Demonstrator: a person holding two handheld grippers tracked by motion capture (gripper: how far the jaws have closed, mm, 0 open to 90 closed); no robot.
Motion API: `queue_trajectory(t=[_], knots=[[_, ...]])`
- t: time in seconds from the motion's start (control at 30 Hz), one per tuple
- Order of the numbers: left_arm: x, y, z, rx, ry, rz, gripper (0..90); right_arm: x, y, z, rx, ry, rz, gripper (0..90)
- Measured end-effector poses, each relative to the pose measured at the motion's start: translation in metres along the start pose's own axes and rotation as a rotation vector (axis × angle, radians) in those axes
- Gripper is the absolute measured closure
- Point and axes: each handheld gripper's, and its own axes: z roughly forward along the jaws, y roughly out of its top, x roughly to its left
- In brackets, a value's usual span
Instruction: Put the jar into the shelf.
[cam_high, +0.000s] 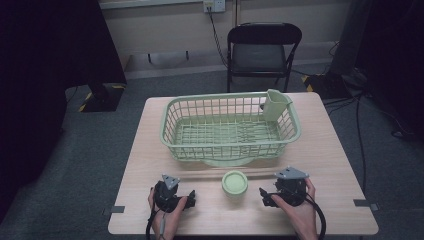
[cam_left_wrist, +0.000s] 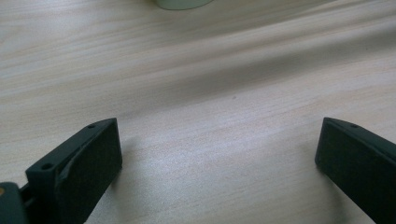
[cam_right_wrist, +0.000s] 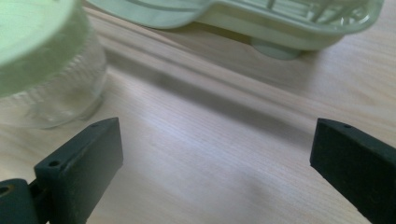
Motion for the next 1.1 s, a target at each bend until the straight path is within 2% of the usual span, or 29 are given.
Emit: queue_trajectory(t=[0.07,0.1,0.37,0.5,0.53,0.6,0.67,0.87,0.93,1.1], knots=[[0.000,0.000,0.000,0.000,0.000,0.001,0.1,0.002,0.002,-0.001,0.001,0.006,-0.004,2.8],[0.000,0.000,0.000,0.000,0.000,0.000,0.1,0.004,0.005,-0.004,0.006,0.026,-0.009,2.9],[0.000,0.000,0.000,0.001,0.000,0.001,0.1,0.014,0.018,-0.016,-0.009,0.094,-0.052,2.9],[0.000,0.000,0.000,0.000,0.000,0.000,0.1,0.017,0.023,-0.020,-0.013,0.112,-0.067,2.9],[0.000,0.000,0.000,0.000,0.000,0.000,0.0,0.019,0.026,-0.023,-0.014,0.145,-0.077,2.8],[0.000,0.000,0.000,0.000,0.000,0.000,0.1,0.020,0.027,-0.024,-0.014,0.161,-0.079,2.8],[0.000,0.000,0.000,0.000,0.000,0.000,0.1,0.023,0.032,-0.025,-0.007,0.172,-0.101,2.4],[0.000,0.000,0.000,0.000,0.000,0.000,0.1,0.036,0.048,-0.021,-0.003,0.216,-0.160,2.8],[0.000,0.000,0.000,0.000,0.000,0.000,0.1,0.036,0.048,-0.021,-0.003,0.216,-0.160,2.8],[0.000,0.000,0.000,0.000,0.000,0.000,0.1,0.051,0.063,-0.011,0.035,0.268,-0.224,2.7]])
